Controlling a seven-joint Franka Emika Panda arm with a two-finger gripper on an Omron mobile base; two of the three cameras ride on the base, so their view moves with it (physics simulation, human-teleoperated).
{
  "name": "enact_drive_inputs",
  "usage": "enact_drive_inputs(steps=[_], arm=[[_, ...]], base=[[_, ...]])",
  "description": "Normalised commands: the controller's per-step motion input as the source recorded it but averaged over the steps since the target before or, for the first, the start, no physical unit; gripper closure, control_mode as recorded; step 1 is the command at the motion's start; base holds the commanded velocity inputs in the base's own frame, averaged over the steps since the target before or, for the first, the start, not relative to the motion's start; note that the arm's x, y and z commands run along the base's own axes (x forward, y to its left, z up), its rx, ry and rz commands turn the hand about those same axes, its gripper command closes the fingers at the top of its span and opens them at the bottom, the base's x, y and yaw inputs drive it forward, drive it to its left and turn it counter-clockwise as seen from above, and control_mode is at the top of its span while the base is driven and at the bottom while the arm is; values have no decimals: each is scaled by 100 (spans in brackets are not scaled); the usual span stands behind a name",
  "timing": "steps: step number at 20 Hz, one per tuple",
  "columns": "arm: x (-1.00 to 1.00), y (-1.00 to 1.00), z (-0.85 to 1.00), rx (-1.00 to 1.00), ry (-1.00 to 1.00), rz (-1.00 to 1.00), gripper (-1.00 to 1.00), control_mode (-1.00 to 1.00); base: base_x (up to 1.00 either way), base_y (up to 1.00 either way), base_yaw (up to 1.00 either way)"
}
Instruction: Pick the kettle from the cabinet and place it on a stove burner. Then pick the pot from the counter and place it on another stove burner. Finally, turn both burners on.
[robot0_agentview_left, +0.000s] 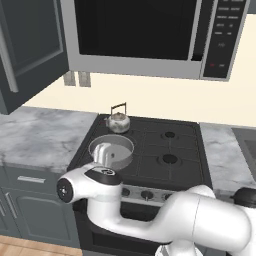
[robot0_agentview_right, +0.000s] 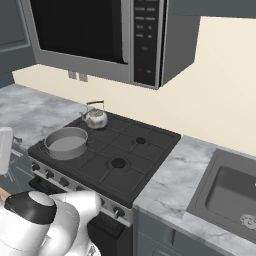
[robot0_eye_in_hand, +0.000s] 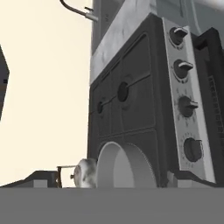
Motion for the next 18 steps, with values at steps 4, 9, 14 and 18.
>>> enact_drive_inputs(steps=[4, 9, 14, 18], arm=[[-3, 14, -30, -13, 0, 5, -100, -100], [0, 26, -29, -12, 0, 5, -100, -100], [0, 29, -16, -7, 0, 4, -100, -100], [0, 25, -19, -7, 0, 5, -100, -100]], base=[[0, 0, 0], [0, 0, 0], [0, 0, 0], [0, 0, 0]])
